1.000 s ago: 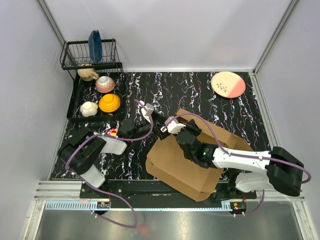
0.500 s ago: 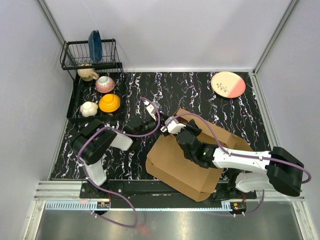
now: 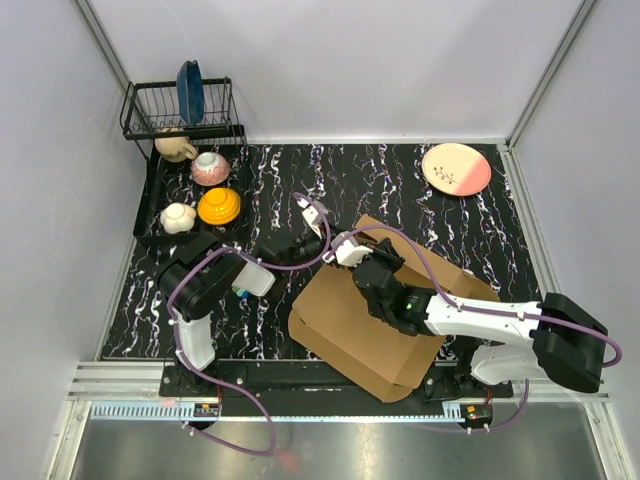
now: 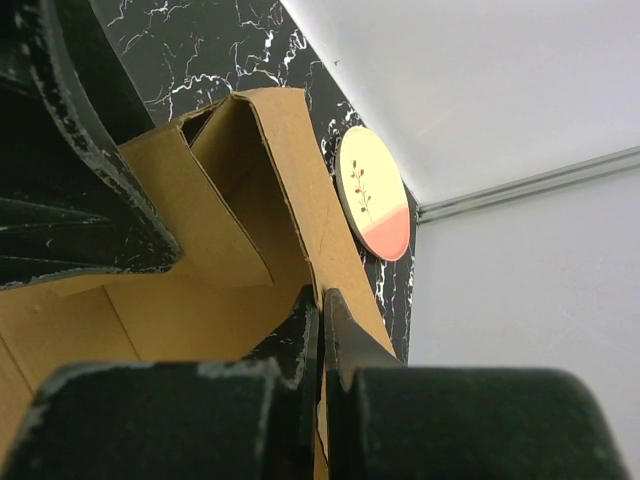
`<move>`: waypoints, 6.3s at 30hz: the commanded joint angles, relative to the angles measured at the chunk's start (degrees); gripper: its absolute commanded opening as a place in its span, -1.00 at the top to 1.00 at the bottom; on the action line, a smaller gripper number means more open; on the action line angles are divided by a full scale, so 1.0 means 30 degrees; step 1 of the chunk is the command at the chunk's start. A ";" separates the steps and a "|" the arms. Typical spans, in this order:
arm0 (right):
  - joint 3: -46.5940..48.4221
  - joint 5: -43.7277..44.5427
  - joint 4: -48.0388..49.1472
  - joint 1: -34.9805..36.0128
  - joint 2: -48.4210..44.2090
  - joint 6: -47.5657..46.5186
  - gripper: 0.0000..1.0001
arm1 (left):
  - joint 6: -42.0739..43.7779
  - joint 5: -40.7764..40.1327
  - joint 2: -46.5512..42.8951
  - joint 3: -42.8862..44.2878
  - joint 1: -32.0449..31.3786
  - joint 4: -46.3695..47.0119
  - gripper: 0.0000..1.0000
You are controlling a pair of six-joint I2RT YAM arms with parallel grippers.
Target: Fold the paper box
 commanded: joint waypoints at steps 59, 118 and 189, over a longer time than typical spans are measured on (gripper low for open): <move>-0.0137 -0.2751 -0.0945 0.0408 0.0937 0.2127 1.00 | 0.7502 -1.0634 -0.3541 -0.2455 -0.5604 0.7078 -0.40; 0.3027 -0.1405 -0.2997 -0.0030 -0.3781 0.3797 -0.46 | 0.7647 -1.1190 -0.2897 -0.2954 -0.5222 0.7049 -0.43; 0.2060 -0.4039 -0.3288 -0.4514 -0.1142 0.7313 -0.29 | 0.7442 -0.8728 -0.1229 -0.1080 -0.2789 0.7049 0.20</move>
